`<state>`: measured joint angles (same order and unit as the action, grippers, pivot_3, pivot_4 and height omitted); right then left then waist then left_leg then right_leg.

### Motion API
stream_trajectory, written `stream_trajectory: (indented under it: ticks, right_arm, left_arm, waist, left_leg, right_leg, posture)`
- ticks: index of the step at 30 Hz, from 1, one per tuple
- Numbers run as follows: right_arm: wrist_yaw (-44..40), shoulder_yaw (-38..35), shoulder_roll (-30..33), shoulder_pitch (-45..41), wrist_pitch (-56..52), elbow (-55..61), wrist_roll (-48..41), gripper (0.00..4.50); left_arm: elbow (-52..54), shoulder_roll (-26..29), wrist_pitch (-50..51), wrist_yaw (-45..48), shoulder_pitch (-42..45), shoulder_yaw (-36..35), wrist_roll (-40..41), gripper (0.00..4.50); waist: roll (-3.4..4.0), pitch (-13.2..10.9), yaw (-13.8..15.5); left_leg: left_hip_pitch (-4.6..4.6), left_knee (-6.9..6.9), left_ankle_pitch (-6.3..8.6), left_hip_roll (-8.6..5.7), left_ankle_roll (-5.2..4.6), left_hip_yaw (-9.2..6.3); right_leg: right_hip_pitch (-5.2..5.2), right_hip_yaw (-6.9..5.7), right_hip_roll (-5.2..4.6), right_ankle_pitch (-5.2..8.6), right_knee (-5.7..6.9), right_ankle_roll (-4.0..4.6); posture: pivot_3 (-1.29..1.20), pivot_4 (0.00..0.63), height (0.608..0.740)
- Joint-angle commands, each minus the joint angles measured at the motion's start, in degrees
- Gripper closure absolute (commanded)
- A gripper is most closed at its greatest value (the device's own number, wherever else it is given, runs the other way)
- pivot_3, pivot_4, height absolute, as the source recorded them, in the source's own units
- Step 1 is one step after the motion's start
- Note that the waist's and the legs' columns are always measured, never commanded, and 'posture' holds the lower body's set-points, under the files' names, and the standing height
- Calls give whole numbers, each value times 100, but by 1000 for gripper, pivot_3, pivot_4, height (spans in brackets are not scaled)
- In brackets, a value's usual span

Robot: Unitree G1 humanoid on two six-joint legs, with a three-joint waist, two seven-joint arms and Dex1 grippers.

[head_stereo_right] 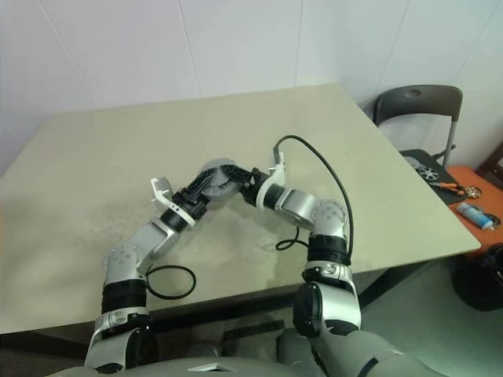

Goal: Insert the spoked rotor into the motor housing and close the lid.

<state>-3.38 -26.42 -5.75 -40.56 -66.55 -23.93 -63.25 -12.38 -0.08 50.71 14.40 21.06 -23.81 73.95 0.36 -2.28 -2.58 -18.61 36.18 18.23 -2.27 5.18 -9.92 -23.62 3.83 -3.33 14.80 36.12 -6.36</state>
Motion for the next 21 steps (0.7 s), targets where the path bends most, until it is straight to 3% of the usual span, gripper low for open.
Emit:
stream_trajectory:
  ticks: [1,8,9,14,21]
  right_arm:
    - [-177,113,-95,-225,173,163,-35,2364]
    - [-462,395,-79,-133,609,81,359,2364]
    - [-526,420,-106,-107,739,64,424,1671]
    - [-592,422,-183,-135,598,-36,322,160]
    - [-593,426,-156,-152,632,-58,402,125]
  left_arm:
    - [356,-8,-69,-240,244,-37,121,2095]
    - [749,-153,-205,-798,639,-62,472,2095]
    - [772,-150,-218,-858,677,-62,502,2164]
    - [788,-110,-181,-956,665,-15,506,2342]
    - [784,-96,-138,-962,555,84,391,2342]
  waist:
    - [0,0,1]
    - [0,0,1]
    - [-1,0,0]
    - [-1,0,1]
    - [-1,0,4]
  left_leg:
    - [0,0,0,0,0,0]
    - [0,1,0,0,0,1]
    - [0,1,0,0,1,1]
    - [0,1,-1,0,1,1]
    - [0,1,-1,0,1,2]
  right_leg:
    - [0,0,0,0,0,0]
    - [1,0,0,-1,-1,-1]
    - [0,0,0,-1,-1,-1]
    - [-1,1,0,-1,0,-1]
    - [0,2,0,-1,0,-1]
  posture:
    - [0,0,740]
    - [0,0,740]
    - [0,0,740]
    - [0,0,740]
    - [0,0,740]
